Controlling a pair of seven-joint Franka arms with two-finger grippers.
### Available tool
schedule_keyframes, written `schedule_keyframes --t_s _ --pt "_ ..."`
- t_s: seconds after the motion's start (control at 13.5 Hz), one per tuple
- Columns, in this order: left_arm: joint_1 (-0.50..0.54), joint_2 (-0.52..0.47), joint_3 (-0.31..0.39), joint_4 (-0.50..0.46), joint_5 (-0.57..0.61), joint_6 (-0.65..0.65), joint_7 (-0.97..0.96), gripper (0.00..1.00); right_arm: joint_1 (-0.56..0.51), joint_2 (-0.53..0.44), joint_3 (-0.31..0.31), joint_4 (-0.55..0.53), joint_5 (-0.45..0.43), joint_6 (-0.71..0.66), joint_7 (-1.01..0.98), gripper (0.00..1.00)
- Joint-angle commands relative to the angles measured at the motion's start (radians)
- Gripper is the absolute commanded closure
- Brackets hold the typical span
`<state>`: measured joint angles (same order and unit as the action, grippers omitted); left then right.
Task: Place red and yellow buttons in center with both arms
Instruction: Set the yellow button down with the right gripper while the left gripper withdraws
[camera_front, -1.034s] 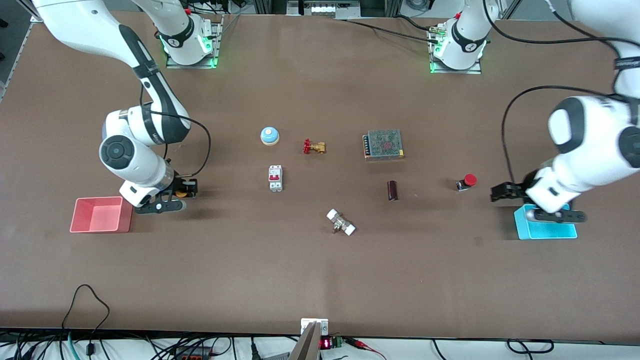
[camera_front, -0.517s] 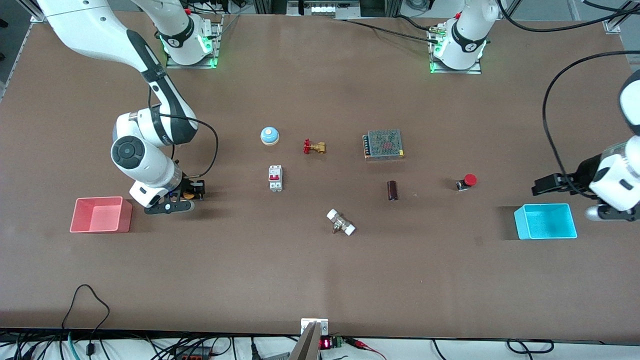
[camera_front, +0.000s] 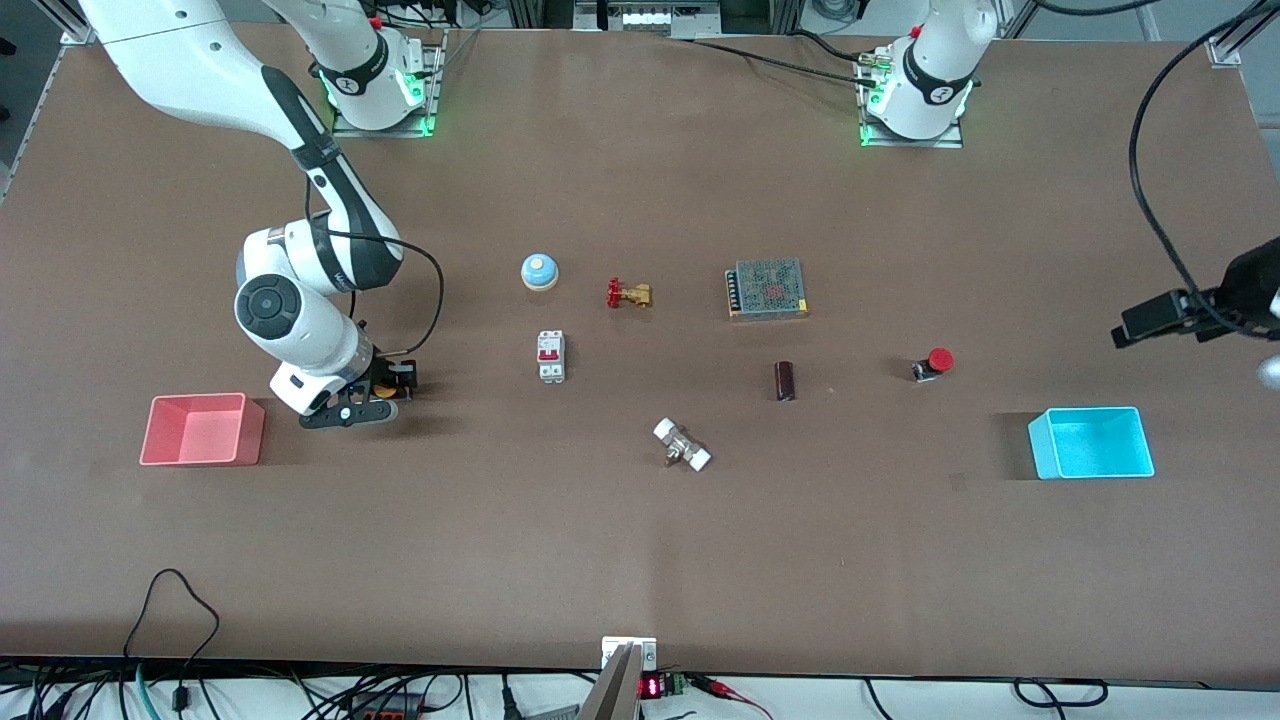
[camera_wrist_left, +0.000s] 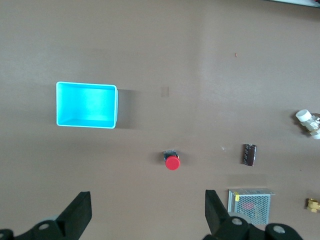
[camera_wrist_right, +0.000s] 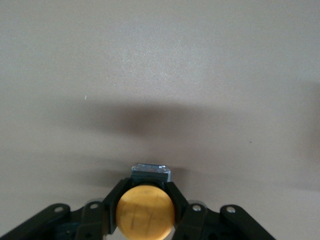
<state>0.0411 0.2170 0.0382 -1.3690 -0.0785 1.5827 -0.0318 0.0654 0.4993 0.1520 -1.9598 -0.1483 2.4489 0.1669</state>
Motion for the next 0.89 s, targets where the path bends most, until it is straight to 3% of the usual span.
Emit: schedule_keyframes --t_s 0.0,0.15,0.3,0.59,0.81 --pt "-0.007 -0.027 -0.001 -0.035 0.017 -0.004 -0.013 0.0 0.002 0.004 0.003 -0.007 -0.02 0.016 0.031 0.24" --pt "-0.007 -0.031 -0.001 -0.05 0.019 -0.003 -0.013 0.0 -0.002 -0.001 0.003 0.007 -0.016 0.015 0.025 0.0" --pt "-0.007 -0.031 -0.001 -0.062 0.023 -0.001 -0.007 0.0 -0.021 -0.05 0.001 0.077 -0.001 -0.081 0.008 0.0" --pt "-0.004 -0.039 -0.001 -0.081 0.029 0.002 -0.004 0.0 -0.042 -0.229 -0.009 0.359 0.166 -0.595 -0.001 0.0" --pt "-0.004 -0.041 -0.001 -0.085 0.031 0.003 -0.003 0.0 -0.058 -0.292 -0.084 0.554 0.164 -0.896 -0.035 0.0"
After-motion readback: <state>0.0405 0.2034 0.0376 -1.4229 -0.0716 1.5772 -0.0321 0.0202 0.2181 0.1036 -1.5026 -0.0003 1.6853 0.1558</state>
